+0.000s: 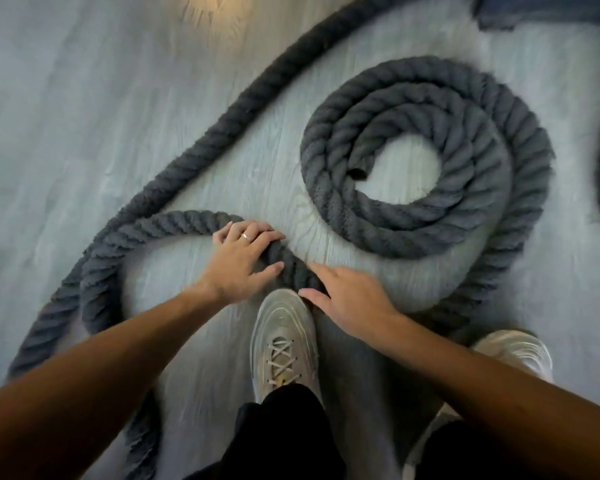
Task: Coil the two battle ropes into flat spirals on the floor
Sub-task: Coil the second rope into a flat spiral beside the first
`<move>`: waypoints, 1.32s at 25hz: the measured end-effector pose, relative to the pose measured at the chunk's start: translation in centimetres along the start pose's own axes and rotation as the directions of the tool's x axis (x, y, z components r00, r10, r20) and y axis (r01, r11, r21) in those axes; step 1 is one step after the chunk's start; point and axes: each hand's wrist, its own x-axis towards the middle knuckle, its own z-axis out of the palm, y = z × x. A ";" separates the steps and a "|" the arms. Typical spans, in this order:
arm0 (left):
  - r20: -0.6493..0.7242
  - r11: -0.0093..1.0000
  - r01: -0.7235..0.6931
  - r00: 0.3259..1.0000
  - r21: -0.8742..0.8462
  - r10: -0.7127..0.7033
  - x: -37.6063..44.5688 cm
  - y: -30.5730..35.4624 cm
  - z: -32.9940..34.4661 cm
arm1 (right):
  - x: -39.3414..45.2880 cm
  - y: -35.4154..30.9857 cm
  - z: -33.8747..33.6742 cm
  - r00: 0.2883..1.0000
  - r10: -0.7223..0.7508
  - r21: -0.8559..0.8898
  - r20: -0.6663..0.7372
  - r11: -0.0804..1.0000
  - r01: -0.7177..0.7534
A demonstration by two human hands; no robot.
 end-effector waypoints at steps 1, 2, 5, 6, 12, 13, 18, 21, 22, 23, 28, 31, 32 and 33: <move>-0.004 0.999 0.035 0.999 -0.014 -0.035 -0.2 0.1 0.1 | -0.7 1.0 -0.4 0.997 -0.042 0.123 -0.064 0.991 0.049; 0.001 0.995 0.084 0.996 -0.049 -0.084 0.3 0.4 -0.2 | -1.3 2.2 -1.1 0.986 -0.048 0.208 -0.161 0.975 0.082; -0.035 0.949 0.267 0.961 -0.166 -0.276 3.4 1.9 -1.3 | -2.3 6.8 -4.4 0.819 0.130 0.204 -0.559 0.979 -0.016; -0.083 0.955 0.254 0.959 -0.154 -0.269 4.7 2.5 -1.5 | -2.3 8.5 -5.7 0.715 0.269 0.205 -0.646 0.963 -0.177; 0.120 0.879 -0.362 0.932 0.310 0.342 13.6 6.0 -5.3 | -3.5 15.8 -7.3 0.471 0.837 0.296 -0.279 0.541 -0.787; 0.211 0.813 -0.455 0.890 0.364 0.404 14.7 6.7 -5.3 | -3.7 15.7 -6.9 0.507 0.820 0.305 -0.267 0.571 -0.762; 0.416 0.655 -0.568 0.819 0.498 0.395 16.5 8.9 -3.8 | -4.0 12.5 -5.9 0.574 0.786 0.536 -0.227 0.593 -0.600; 0.324 0.721 -0.456 0.888 0.522 0.327 15.2 12.5 -3.5 | -3.7 10.2 -5.1 0.584 0.778 0.530 -0.231 0.604 -0.596; 0.280 0.770 -0.390 0.918 0.506 0.281 14.7 14.3 -3.0 | -3.3 10.1 -5.4 0.560 0.788 0.516 -0.257 0.602 -0.610; 0.244 0.821 -0.307 0.947 0.481 0.211 14.3 16.3 -2.3 | -2.8 10.4 -6.0 0.525 0.803 0.492 -0.282 0.590 -0.639; 0.349 0.975 0.039 0.930 0.220 -0.116 12.4 23.4 0.3 | -2.5 13.3 -7.8 0.432 0.857 0.339 -0.281 0.509 -0.791; 0.365 0.980 -0.112 0.930 0.164 0.045 12.3 21.1 -0.6 | -3.2 13.4 -6.7 0.477 0.797 0.277 -0.369 0.585 -0.763; 0.377 0.957 -0.228 0.914 0.180 0.147 12.6 19.5 -1.5 | -3.2 13.7 -6.6 0.482 0.794 0.278 -0.371 0.590 -0.758; 0.404 0.912 -0.350 0.881 0.214 0.244 13.2 17.7 -2.7 | -3.1 14.0 -6.7 0.490 0.796 0.278 -0.354 0.590 -0.758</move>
